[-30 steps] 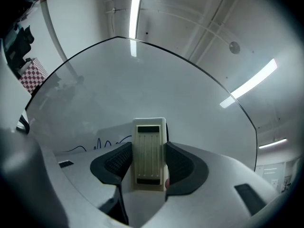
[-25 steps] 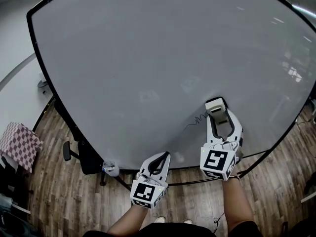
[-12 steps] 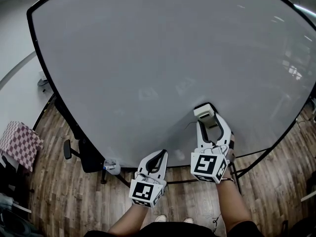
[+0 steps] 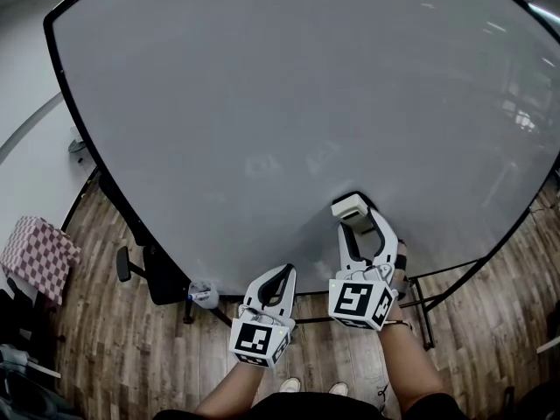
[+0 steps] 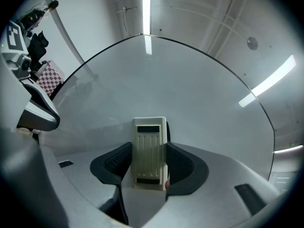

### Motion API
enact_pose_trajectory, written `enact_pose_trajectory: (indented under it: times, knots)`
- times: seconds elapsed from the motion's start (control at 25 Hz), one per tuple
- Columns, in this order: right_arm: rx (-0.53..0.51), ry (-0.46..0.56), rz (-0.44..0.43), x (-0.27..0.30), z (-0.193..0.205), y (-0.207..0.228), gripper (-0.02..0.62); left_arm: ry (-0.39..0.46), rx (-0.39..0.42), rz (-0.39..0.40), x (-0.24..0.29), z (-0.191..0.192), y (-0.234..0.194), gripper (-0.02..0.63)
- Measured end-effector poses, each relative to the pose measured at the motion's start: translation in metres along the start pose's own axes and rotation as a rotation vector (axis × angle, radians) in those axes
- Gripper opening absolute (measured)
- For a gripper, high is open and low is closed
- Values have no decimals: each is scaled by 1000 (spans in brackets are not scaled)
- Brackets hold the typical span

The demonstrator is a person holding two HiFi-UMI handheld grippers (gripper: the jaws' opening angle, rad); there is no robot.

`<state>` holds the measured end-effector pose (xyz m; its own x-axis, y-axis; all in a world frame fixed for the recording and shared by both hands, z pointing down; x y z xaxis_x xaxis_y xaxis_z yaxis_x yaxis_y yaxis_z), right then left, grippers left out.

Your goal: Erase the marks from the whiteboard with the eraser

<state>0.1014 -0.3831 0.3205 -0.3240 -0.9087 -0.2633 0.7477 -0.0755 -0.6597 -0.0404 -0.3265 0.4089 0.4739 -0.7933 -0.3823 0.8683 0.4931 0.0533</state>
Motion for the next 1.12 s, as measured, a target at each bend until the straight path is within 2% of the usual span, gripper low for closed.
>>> enact_pose_trajectory:
  times: [0.64,1.12]
  knots:
    - [-1,-21,-135,1,10,-49,245,-6,15,-37,-4,1,-13,18]
    - [-7,-47,-280,-2,18,-105,247,-16,22,-66,-14,1,-26,18]
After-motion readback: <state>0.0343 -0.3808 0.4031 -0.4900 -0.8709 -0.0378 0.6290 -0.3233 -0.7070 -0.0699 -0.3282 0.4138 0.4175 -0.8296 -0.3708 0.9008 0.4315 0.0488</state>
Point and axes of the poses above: the fingertips, and each gripper's own axes: x forward along the fingers, y to its right, z out of its underside, the point moved 4 cm from there along -x, backward along the fingers, and after that the axes turned 14 degrees about y, right-handed, at the moved point
